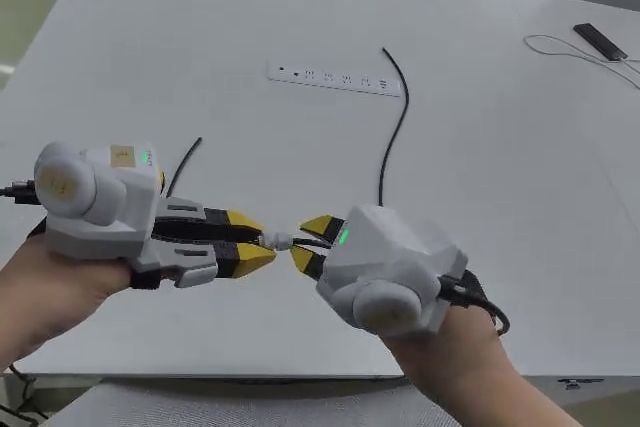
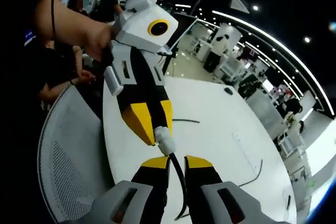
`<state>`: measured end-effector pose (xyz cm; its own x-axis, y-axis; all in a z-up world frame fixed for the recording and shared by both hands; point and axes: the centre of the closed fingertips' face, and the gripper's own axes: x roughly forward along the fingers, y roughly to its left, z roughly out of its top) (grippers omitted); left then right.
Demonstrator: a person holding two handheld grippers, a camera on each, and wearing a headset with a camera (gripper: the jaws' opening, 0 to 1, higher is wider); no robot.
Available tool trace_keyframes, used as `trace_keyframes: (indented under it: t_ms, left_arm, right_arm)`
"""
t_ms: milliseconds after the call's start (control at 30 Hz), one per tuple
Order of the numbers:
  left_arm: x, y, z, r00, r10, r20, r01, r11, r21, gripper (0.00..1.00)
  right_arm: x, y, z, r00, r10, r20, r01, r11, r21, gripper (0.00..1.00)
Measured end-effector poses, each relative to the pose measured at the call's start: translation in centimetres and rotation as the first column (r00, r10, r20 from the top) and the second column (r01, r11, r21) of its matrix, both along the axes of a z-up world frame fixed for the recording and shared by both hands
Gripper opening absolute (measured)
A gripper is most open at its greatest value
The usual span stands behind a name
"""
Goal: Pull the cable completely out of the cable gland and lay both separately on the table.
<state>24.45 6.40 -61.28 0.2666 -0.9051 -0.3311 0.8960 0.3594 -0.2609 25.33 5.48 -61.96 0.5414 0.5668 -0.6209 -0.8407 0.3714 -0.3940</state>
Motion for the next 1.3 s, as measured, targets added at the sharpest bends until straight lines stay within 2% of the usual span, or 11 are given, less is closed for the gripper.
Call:
trace_keyframes:
  t_ms: [133, 500, 600, 800, 1067, 1300]
  left_arm:
    - [0.0, 0.2, 0.0, 1.000, 0.004, -0.004, -0.004, 1.000, -0.003, 0.15]
    - [-0.1, 0.0, -0.2, 1.000, -0.003, 0.011, 0.003, 1.000, 0.012, 0.14]
    - [-0.1, -0.1, -0.2, 1.000, -0.006, 0.011, 0.006, 1.000, 0.012, 0.14]
    - [0.0, -0.3, -0.2, 1.000, -0.007, 0.018, 0.006, 1.000, 0.018, 0.14]
    - [0.3, -0.1, -0.1, 1.000, 0.000, 0.021, 0.000, 1.000, 0.021, 0.14]
    - [0.4, 0.0, 0.1, 1.000, 0.011, 0.021, -0.012, 1.000, 0.020, 0.14]
  right_arm:
    - [-0.1, 0.1, -0.1, 1.000, 0.008, 0.001, -0.008, 1.000, 0.000, 0.03]
    - [-0.2, -0.2, -0.5, 1.000, 0.002, -0.015, -0.002, 1.000, 0.016, 0.00]
    - [-0.1, -0.4, -0.6, 0.998, -0.019, -0.051, 0.022, 0.998, 0.055, 0.00]
    - [0.1, -0.6, -0.7, 0.992, -0.066, -0.104, 0.076, 0.993, 0.090, 0.00]
    - [0.6, -1.4, -1.0, 0.988, -0.098, -0.120, 0.111, 0.988, 0.104, 0.00]
    - [1.1, -2.5, -1.5, 0.978, -0.145, -0.152, 0.164, 0.979, 0.123, 0.00]
